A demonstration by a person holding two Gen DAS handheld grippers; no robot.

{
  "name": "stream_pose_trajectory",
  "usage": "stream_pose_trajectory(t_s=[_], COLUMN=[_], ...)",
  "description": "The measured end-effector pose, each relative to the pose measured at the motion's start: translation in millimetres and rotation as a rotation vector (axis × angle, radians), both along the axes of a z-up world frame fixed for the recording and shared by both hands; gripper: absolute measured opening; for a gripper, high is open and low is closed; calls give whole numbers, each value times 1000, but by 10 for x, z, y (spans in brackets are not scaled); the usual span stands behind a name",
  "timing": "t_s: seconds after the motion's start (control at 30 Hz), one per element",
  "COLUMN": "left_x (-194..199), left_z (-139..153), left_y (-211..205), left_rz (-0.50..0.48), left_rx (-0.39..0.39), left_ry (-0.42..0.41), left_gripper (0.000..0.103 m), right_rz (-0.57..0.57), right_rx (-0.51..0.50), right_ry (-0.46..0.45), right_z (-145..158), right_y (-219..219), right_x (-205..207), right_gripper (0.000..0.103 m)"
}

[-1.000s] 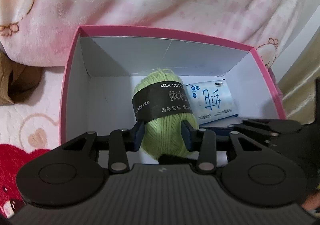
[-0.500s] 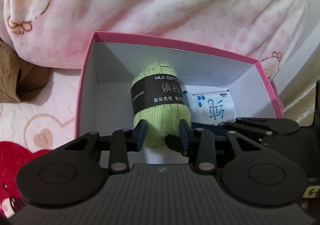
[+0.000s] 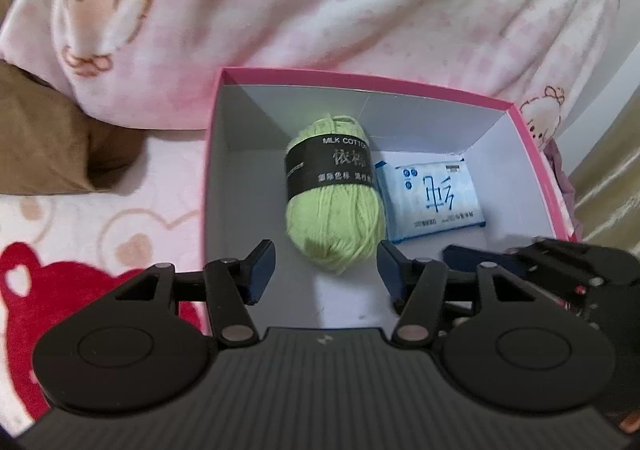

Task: Organize objects
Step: 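Open the left tool to release the yarn and withdraw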

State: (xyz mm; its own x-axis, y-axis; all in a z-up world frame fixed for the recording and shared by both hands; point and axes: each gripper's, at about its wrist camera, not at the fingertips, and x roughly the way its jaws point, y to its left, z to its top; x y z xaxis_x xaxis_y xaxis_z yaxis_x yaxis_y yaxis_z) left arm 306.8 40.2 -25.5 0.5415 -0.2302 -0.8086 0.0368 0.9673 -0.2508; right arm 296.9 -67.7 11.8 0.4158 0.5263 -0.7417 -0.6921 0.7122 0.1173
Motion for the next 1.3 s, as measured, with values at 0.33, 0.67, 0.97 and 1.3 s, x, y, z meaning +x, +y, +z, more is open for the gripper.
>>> stream_pose_trajectory(t_s=[0.33,0.67,0.97,1.3], left_x=[-521,-1154,-1601,-1818], left_z=[625,1072,947,536], left_y=[21,-61,-231,-494], left_rz=[-28,-145,-215,-275], left_rx=[36,-47,-92,-18], left_ry=[-34,-16,50,71], left_gripper=[72,87,87,88], right_rz=[33,33,-25,-49], right_rx=[-9,16,-1,-46], right_ry=[-59,-8,62,148], right_z=[547,983,881,605], right_y=[-207,-594,-1087,-1202], right_x=[-521,-1038,-1481,-1720], right_gripper=[67,76,79,83])
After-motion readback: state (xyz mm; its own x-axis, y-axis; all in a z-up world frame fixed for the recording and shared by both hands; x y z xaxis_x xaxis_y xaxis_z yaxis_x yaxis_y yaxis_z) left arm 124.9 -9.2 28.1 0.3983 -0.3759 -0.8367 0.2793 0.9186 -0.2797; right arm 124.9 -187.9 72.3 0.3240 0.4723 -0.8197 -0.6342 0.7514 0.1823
